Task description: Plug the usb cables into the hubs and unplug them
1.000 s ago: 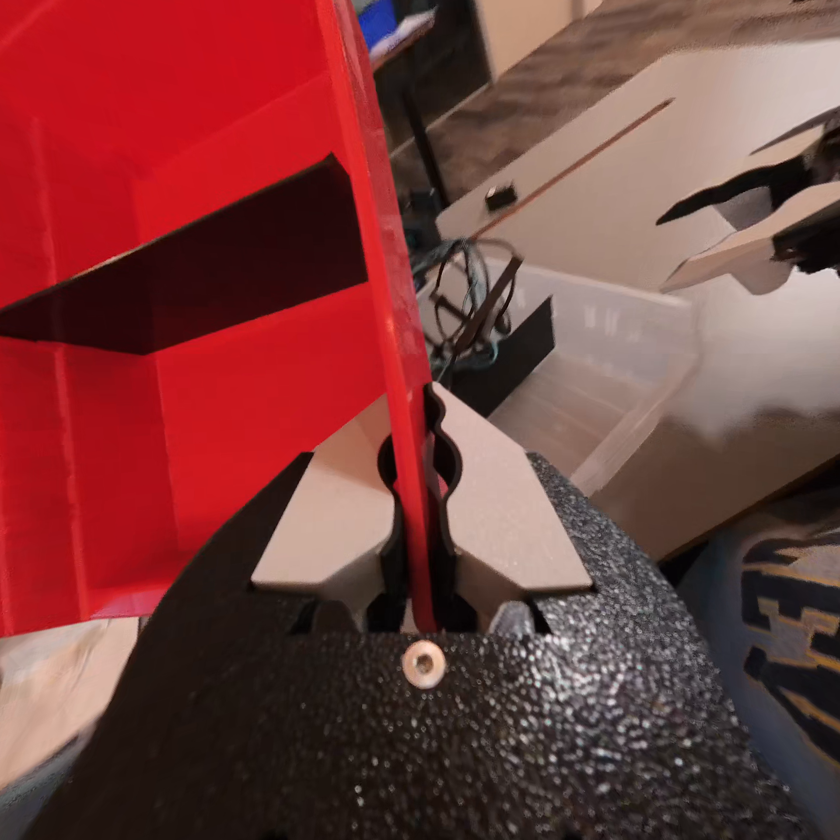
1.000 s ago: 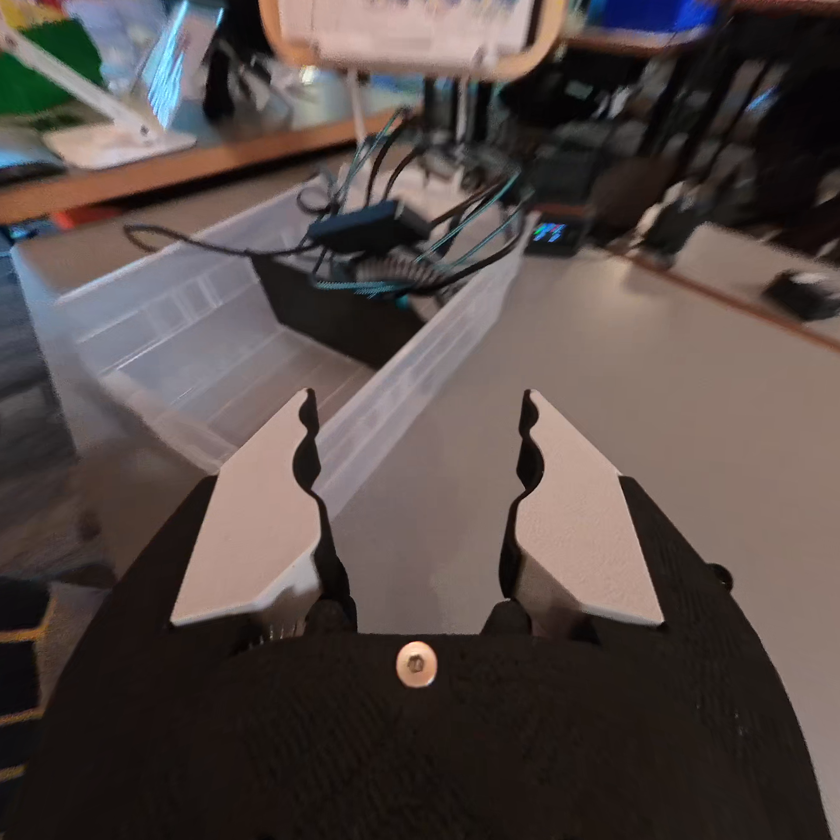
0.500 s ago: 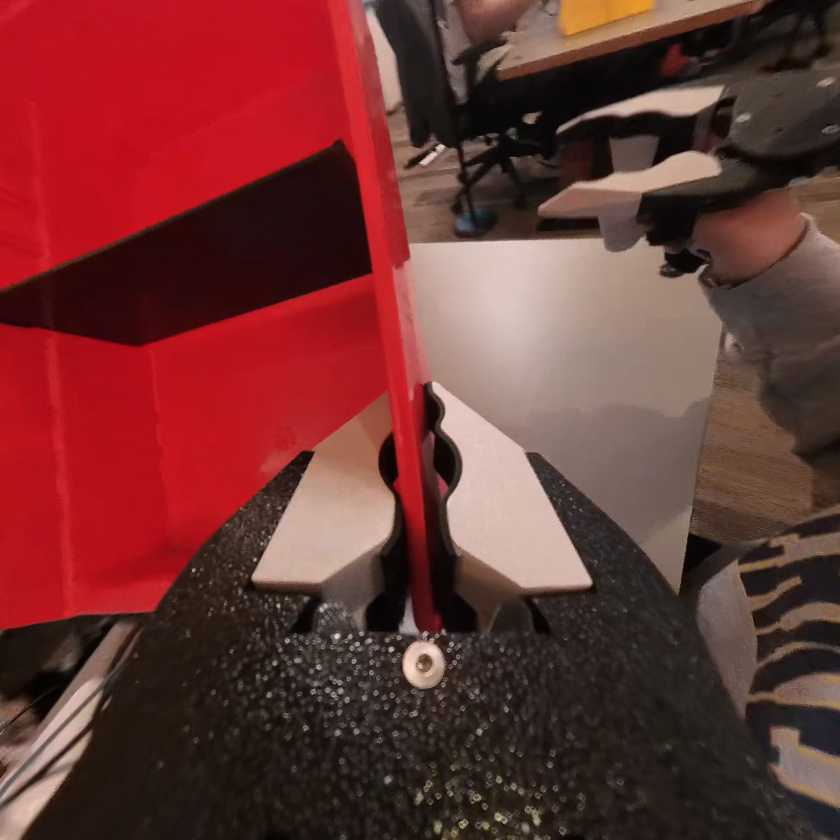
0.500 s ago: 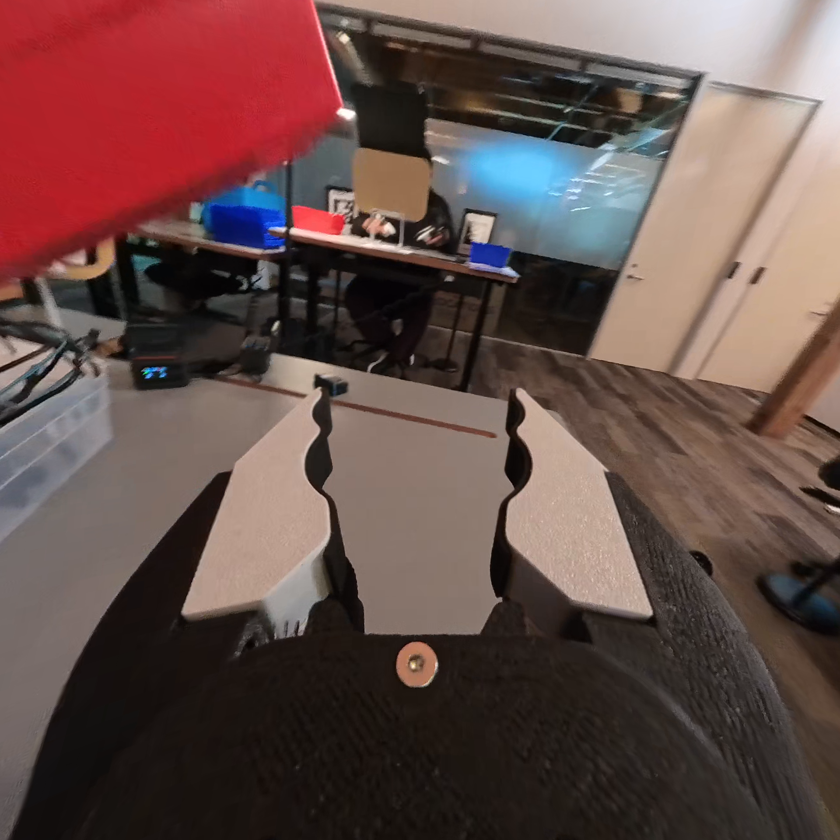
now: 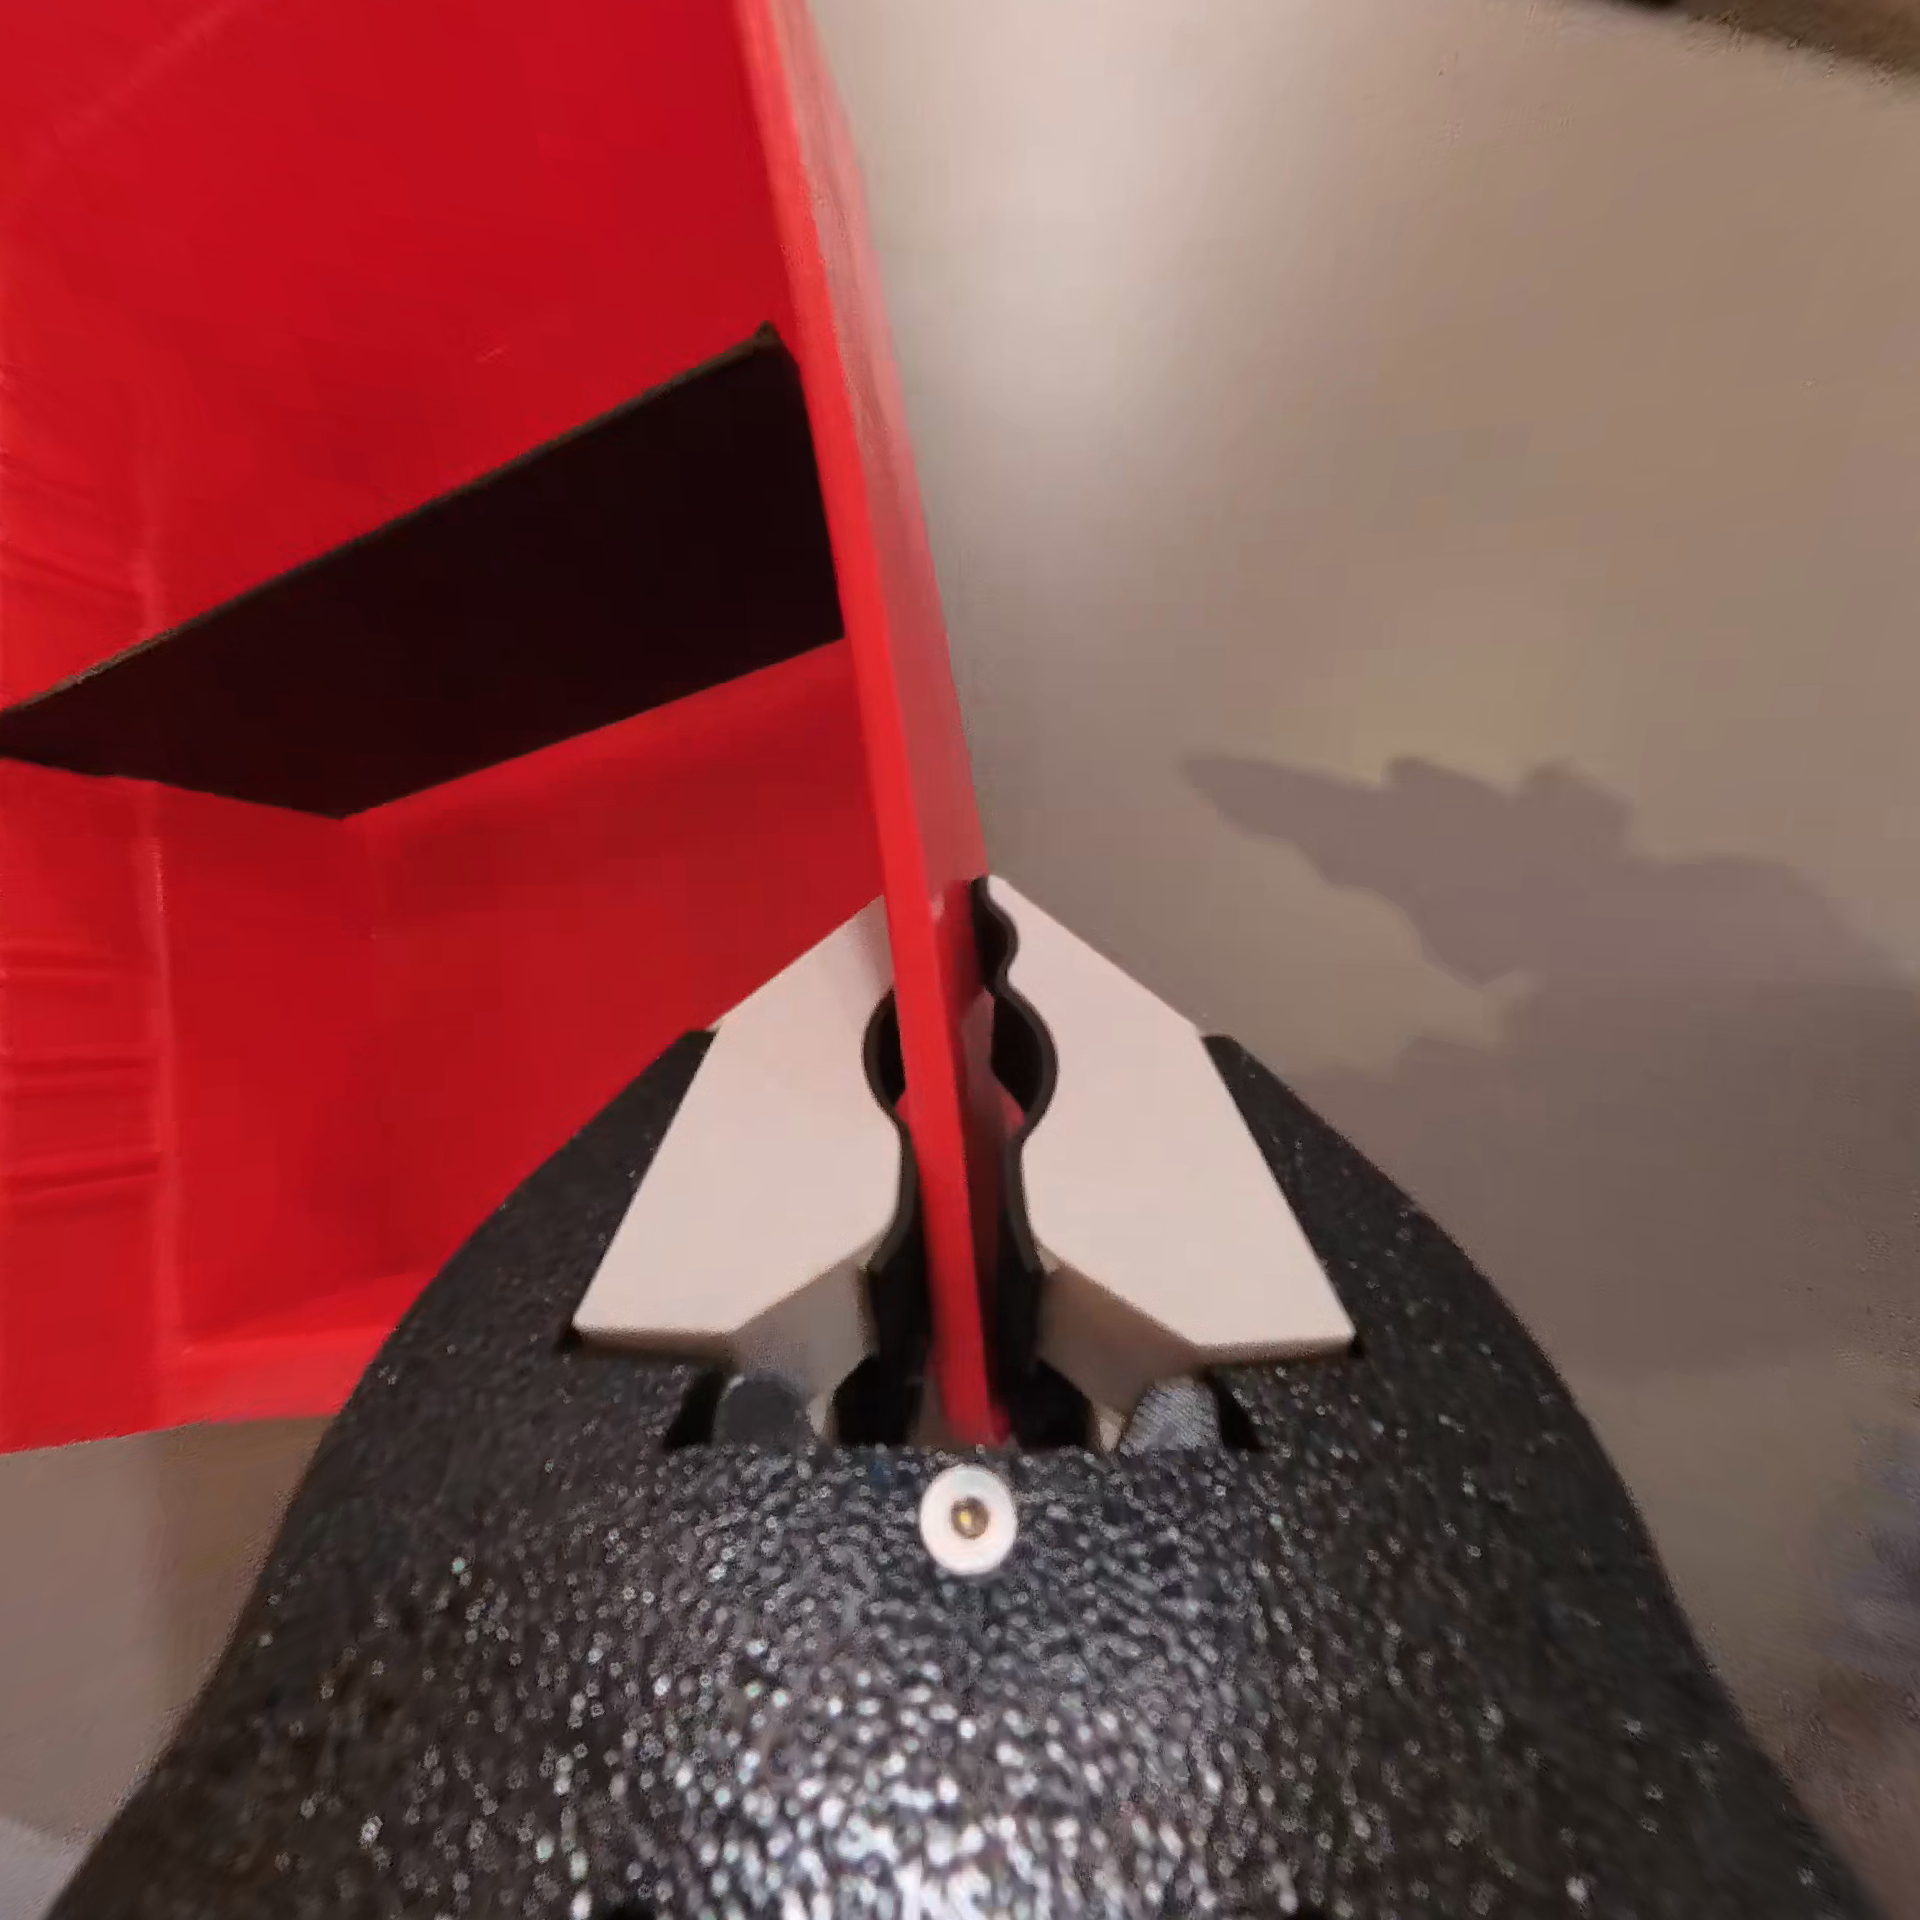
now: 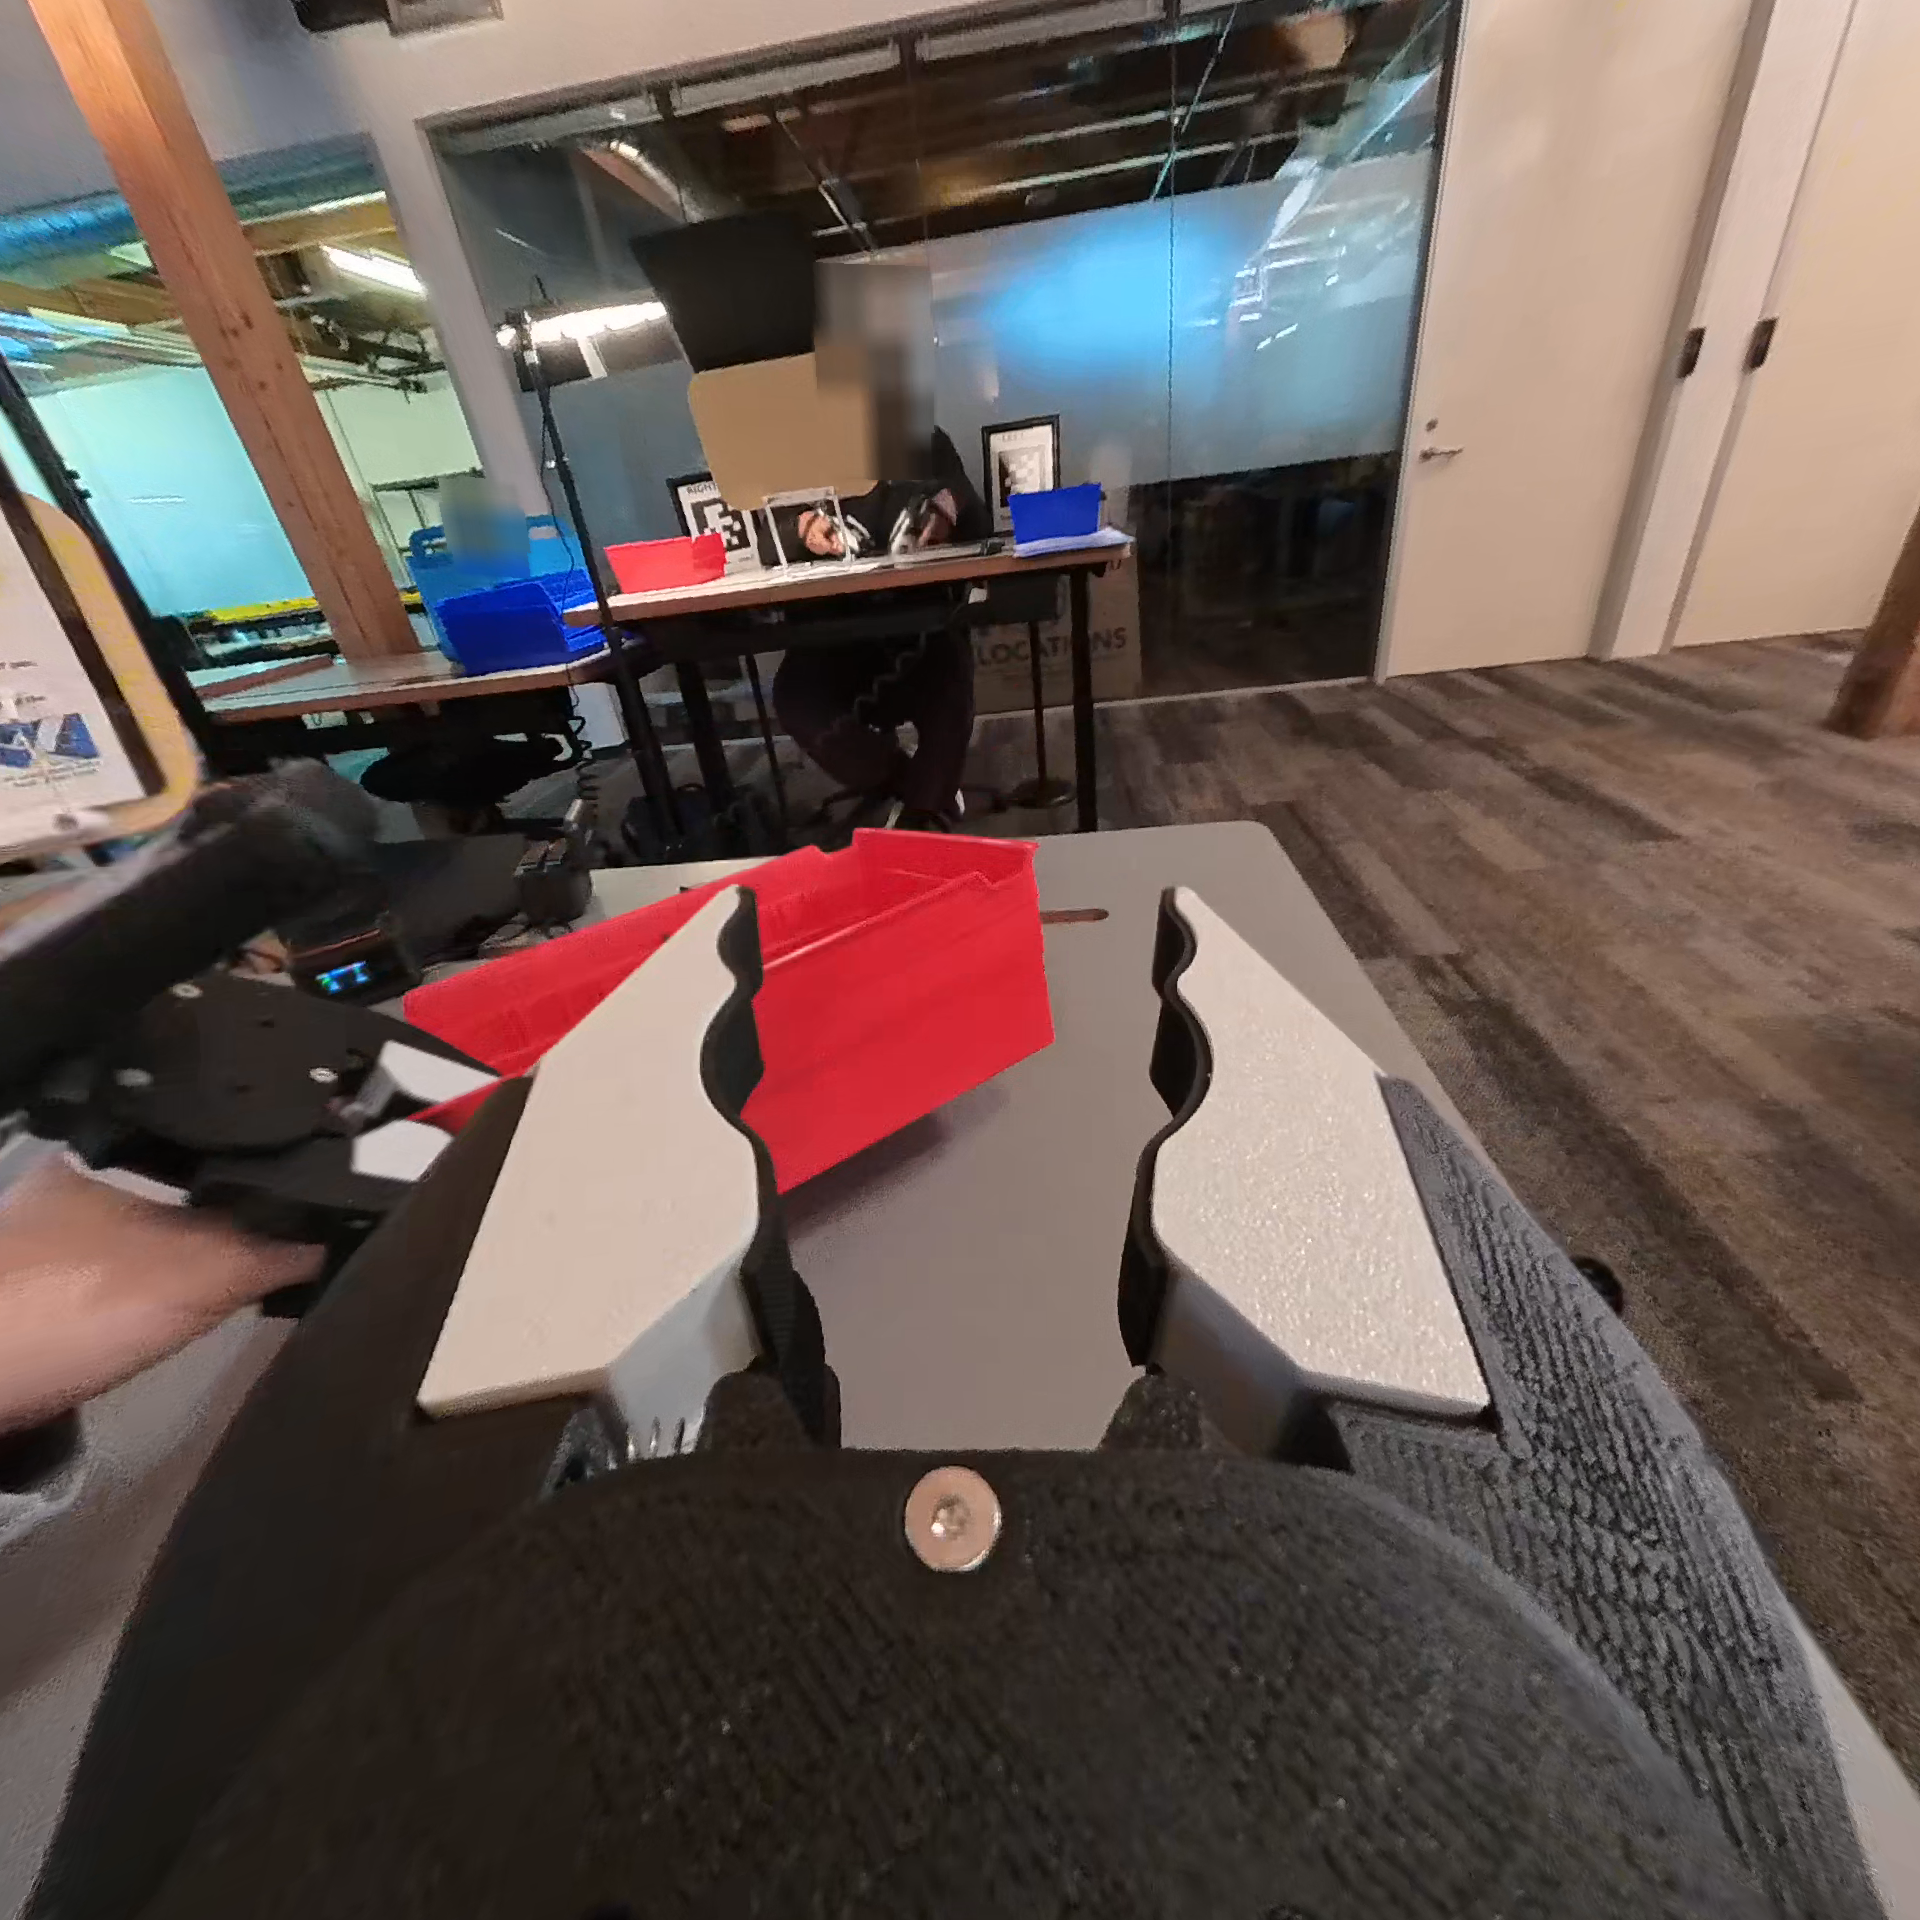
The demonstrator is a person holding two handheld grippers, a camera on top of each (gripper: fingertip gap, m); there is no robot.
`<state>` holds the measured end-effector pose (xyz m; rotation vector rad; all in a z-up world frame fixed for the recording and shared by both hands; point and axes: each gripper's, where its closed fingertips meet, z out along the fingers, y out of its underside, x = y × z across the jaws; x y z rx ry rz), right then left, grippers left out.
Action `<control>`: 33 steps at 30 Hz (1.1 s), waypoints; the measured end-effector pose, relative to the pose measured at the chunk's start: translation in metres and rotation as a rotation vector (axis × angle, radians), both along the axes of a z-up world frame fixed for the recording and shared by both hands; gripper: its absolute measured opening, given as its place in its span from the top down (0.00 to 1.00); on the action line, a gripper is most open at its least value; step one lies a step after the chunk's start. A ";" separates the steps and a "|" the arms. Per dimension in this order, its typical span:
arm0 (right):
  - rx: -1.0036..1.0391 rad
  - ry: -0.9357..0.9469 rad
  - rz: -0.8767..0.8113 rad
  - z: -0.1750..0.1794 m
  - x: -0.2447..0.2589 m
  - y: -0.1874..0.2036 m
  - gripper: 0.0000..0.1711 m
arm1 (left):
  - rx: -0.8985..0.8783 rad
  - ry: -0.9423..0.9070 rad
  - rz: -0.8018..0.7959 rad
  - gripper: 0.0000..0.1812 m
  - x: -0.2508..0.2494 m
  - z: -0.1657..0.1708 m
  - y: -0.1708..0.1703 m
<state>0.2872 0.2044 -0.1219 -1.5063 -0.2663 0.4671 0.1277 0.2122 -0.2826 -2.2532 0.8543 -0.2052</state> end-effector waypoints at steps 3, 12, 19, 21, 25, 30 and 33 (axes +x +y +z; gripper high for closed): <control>-0.042 -0.022 0.025 -0.013 -0.009 0.008 0.56 | -0.005 0.080 0.052 0.98 -0.005 -0.020 0.013; -0.177 -0.106 0.118 -0.058 -0.052 0.022 0.53 | 0.103 -0.014 0.107 0.68 -0.015 0.004 -0.003; -0.215 -0.096 0.168 -0.090 -0.131 0.023 0.29 | 0.278 0.058 0.258 0.59 -0.093 0.065 -0.047; -0.254 -0.129 0.179 -0.106 -0.158 0.021 0.19 | 0.298 0.077 0.296 0.58 -0.111 0.076 -0.054; -0.321 -0.221 0.179 -0.129 -0.194 0.024 0.14 | 0.329 0.078 0.327 0.55 -0.131 0.088 -0.064; -0.345 -0.274 0.108 -0.139 -0.197 0.028 0.27 | 0.321 0.072 0.347 0.50 -0.154 0.093 -0.080; -0.359 -0.323 0.061 -0.144 -0.182 0.031 0.31 | 0.330 0.058 0.372 0.46 -0.182 0.099 -0.102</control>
